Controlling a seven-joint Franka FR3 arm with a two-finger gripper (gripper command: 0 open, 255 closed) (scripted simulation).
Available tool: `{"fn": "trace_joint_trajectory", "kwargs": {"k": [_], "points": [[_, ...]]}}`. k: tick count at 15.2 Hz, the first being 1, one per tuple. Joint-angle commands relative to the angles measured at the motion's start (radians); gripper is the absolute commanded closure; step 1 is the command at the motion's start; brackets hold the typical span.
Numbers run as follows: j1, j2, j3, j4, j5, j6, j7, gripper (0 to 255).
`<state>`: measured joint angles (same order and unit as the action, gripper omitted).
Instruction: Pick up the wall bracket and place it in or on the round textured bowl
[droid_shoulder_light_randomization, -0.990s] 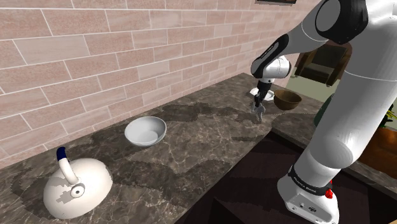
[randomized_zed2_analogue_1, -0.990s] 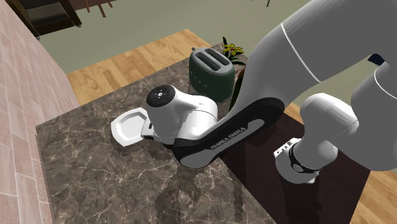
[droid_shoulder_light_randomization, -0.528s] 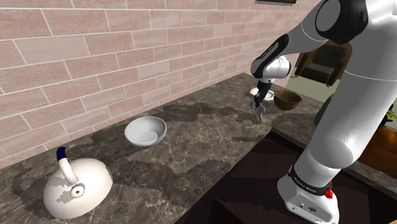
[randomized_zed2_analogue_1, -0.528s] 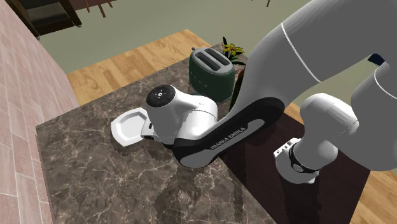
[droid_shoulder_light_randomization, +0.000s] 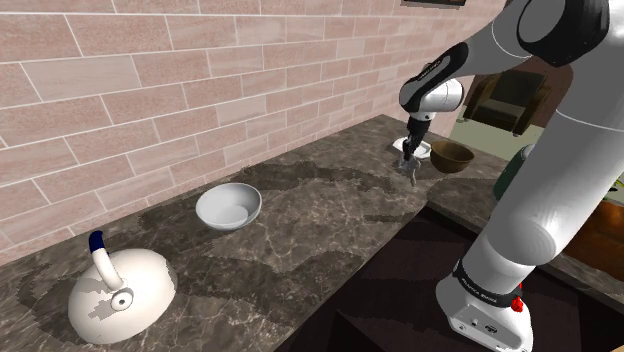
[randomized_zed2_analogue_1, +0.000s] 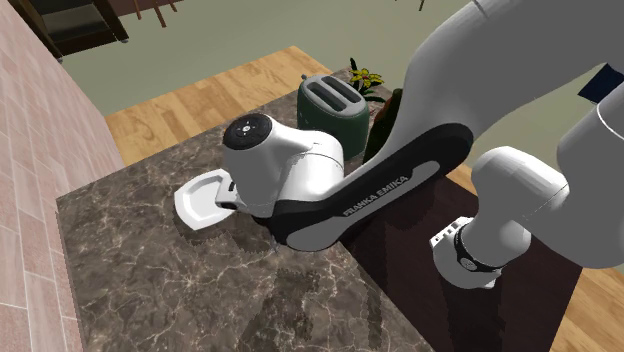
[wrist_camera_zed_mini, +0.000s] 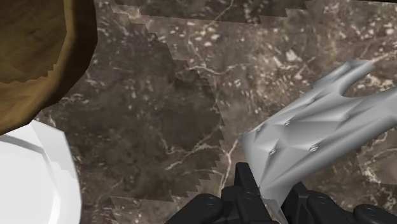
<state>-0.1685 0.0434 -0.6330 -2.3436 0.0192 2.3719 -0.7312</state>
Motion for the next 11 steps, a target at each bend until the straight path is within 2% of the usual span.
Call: {"fn": "trace_joint_trajectory", "kwargs": {"k": [1,11], "points": [[0.002,-0.022,-0.001,0.006,-0.019,-0.024,0.015,255],[0.003,-0.123,0.006,0.061,-0.093,-0.162,0.068,255]]}}
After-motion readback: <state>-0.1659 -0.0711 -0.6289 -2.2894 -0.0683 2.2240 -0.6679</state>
